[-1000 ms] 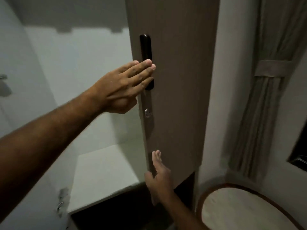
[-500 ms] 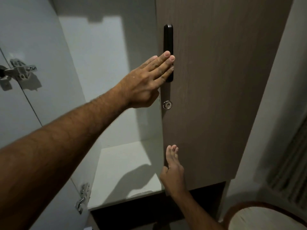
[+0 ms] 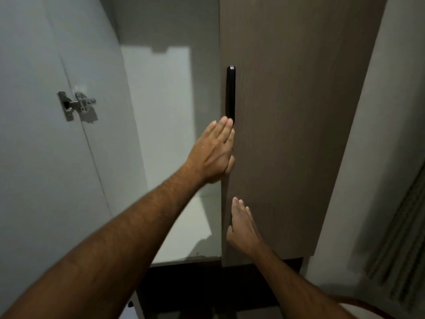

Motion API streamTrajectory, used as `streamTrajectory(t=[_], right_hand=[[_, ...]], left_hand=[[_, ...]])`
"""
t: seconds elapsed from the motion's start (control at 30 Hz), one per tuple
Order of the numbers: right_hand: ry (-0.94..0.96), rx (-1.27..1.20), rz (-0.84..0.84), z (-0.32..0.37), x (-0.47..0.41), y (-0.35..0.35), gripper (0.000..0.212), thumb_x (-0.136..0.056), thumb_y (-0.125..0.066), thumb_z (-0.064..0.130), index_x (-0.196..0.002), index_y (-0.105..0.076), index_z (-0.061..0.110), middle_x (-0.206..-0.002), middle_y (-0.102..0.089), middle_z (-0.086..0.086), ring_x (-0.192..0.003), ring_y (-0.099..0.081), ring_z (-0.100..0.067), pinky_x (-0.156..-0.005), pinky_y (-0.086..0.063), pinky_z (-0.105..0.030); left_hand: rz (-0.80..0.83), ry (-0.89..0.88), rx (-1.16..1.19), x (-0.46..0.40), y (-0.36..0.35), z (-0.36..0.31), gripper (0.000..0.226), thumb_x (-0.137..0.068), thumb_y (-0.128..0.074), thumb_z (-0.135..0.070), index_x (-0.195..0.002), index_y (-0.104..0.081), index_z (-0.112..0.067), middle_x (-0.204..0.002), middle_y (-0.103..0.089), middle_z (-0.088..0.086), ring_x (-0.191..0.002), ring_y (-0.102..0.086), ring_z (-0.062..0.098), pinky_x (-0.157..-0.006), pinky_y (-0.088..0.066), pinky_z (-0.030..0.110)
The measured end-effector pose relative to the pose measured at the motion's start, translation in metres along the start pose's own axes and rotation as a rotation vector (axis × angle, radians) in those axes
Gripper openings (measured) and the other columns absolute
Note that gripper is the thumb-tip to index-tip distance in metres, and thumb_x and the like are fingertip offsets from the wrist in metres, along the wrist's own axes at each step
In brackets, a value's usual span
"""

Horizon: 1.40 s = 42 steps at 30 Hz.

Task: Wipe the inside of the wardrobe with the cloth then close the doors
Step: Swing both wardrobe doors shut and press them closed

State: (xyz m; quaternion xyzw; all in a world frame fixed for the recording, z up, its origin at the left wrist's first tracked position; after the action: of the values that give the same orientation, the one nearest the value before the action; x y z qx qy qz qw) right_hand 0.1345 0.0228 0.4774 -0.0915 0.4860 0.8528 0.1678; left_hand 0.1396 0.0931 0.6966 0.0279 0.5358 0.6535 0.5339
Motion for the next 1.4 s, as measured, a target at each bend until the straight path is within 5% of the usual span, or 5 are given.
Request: streamTrajectory(t=[0.5,0.97,1.1,1.23,1.4], right_hand=[[0.485,0.281,0.073,0.049,0.062,0.023,0.088,-0.081,-0.052,-0.004,-0.154,-0.003,0.0,-0.164,0.0,-0.017,-0.151,0.005,-0.029,-0.123,0.001,-0.039],[1.355,0.017,-0.183,0.435,0.204,0.011,0.084,-0.075,-0.045,-0.014,-0.152,-0.015,0.0,-0.161,-0.012,-0.022,-0.15,-0.005,-0.033,-0.12,-0.006,-0.044],[1.374,0.104,-0.171,0.497,0.222,0.004,0.086,-0.085,-0.068,0.008,-0.153,-0.016,0.001,-0.163,-0.008,-0.021,-0.15,0.0,-0.035,-0.122,-0.008,-0.046],[1.395,0.457,-0.314,0.506,0.215,-0.005,0.066,-0.086,-0.072,0.028,-0.143,-0.046,0.008,-0.161,-0.022,-0.017,-0.15,-0.001,-0.04,-0.122,-0.006,-0.053],[1.525,0.633,-0.489,0.488,0.211,0.001,0.045,-0.091,-0.066,0.014,-0.135,-0.055,0.009,-0.148,-0.046,-0.016,-0.145,-0.025,-0.042,-0.12,-0.019,-0.052]], left_hand=[[0.157,0.789,0.234,0.265,-0.052,-0.049,0.075,-0.082,-0.031,-0.023,-0.149,-0.019,0.009,-0.159,-0.012,0.031,-0.15,-0.004,0.04,-0.123,0.001,0.047],[-0.168,1.468,0.045,0.495,0.083,0.067,0.092,-0.092,-0.038,-0.043,-0.149,0.02,-0.001,-0.158,0.024,0.023,-0.147,0.024,0.035,-0.12,0.009,0.047],[-0.297,1.499,0.366,0.501,0.089,0.103,0.097,-0.083,-0.006,-0.076,-0.155,0.004,-0.012,-0.164,0.006,0.016,-0.15,0.007,0.034,-0.122,0.003,0.046],[-0.427,1.46,0.589,0.486,0.094,0.099,0.053,-0.093,-0.032,-0.046,-0.139,-0.038,-0.022,-0.13,-0.059,0.009,-0.117,-0.058,0.031,-0.097,-0.049,0.05],[-0.538,1.616,0.678,0.495,0.095,0.087,0.059,-0.091,-0.026,-0.036,-0.144,-0.043,-0.016,-0.139,-0.057,0.007,-0.126,-0.054,0.026,-0.107,-0.044,0.04]])
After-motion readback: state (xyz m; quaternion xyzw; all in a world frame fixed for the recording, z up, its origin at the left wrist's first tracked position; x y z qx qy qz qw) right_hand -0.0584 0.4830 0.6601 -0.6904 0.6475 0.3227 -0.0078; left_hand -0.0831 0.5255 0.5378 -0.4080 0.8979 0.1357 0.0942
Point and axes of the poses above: each hand's wrist, its own x-axis away from the middle knuckle, its own y-axis out of the back of the hand, z = x × y, the point moved 9 cm from there along -x, towards the middle knuckle
